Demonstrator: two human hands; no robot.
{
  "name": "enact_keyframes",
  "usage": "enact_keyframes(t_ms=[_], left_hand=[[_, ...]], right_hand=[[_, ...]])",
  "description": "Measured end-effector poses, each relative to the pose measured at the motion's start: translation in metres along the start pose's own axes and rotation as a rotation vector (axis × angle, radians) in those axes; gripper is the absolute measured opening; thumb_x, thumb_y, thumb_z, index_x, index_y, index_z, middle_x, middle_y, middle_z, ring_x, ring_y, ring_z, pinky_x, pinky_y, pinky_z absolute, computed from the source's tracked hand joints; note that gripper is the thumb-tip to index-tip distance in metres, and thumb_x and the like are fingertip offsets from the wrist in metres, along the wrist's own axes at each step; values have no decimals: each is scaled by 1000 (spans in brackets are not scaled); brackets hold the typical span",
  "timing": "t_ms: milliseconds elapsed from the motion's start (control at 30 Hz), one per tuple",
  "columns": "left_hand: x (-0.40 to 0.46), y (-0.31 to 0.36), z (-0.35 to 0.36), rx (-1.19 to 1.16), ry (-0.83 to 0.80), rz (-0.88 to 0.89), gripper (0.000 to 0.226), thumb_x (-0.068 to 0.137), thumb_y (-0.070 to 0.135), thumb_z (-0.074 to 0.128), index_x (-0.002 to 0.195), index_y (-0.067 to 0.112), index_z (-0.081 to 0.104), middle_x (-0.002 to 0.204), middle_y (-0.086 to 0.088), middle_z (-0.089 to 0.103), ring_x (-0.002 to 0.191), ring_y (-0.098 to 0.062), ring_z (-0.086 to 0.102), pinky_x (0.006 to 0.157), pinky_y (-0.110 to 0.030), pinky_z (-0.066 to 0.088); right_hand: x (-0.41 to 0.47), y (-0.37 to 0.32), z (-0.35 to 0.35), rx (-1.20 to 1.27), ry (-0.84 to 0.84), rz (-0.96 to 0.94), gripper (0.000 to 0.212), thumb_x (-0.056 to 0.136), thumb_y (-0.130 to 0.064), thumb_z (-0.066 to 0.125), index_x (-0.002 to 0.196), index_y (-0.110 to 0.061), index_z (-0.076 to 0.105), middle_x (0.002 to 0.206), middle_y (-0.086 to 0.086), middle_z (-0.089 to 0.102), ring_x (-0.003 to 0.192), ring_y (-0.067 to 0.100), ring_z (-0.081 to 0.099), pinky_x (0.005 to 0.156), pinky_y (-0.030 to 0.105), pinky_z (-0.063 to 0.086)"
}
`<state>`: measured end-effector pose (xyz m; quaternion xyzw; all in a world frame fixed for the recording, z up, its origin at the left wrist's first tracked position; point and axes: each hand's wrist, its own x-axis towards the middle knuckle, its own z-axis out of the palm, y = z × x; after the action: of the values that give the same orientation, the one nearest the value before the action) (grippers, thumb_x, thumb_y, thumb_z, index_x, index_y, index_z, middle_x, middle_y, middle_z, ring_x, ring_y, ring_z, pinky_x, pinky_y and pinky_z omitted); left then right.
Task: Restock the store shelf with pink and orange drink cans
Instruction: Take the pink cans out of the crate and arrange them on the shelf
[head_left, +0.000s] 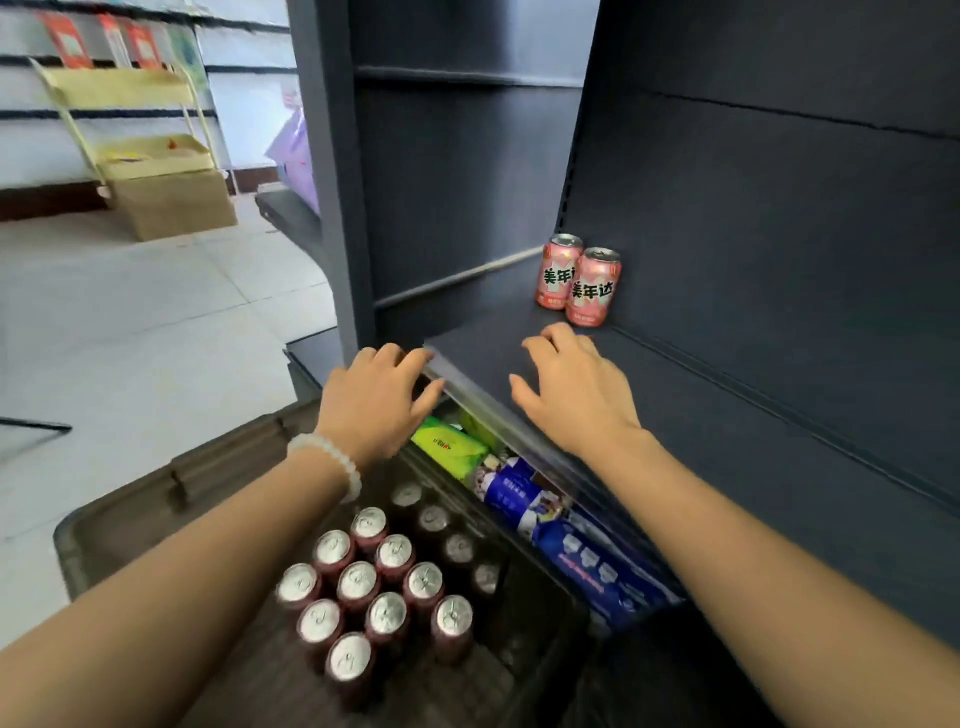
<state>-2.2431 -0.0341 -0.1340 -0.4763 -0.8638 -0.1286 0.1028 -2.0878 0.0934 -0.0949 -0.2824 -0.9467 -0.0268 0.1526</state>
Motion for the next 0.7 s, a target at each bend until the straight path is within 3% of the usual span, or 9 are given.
enact_keyframes(t_ms=[267,433,700], left_hand=[[-118,-38,50,-18,-137,-229,47,95,55,31,134,31,42,125,-1,53,117,-26,49,87,-41,42],[-159,-57,98,-140,-179,-480,45,91,58,35,127,35,49,121,2,57,114,-24,51,89,-41,39],[-197,-67,206,-122,-546,-654,54,86,65,35,130,35,43,131,6,52,122,-22,45,95,-44,35]], right_hand=[[-66,-64,74,72,-200,-66,41,94,-40,45,126,-15,49,129,5,45,117,26,47,81,36,46],[-77,-83,134,107,-385,-70,42,94,-41,45,129,-16,46,131,4,42,119,26,46,83,35,45],[-72,-106,258,103,-759,-203,49,86,-34,59,130,-18,44,131,3,41,120,27,47,88,40,47]])
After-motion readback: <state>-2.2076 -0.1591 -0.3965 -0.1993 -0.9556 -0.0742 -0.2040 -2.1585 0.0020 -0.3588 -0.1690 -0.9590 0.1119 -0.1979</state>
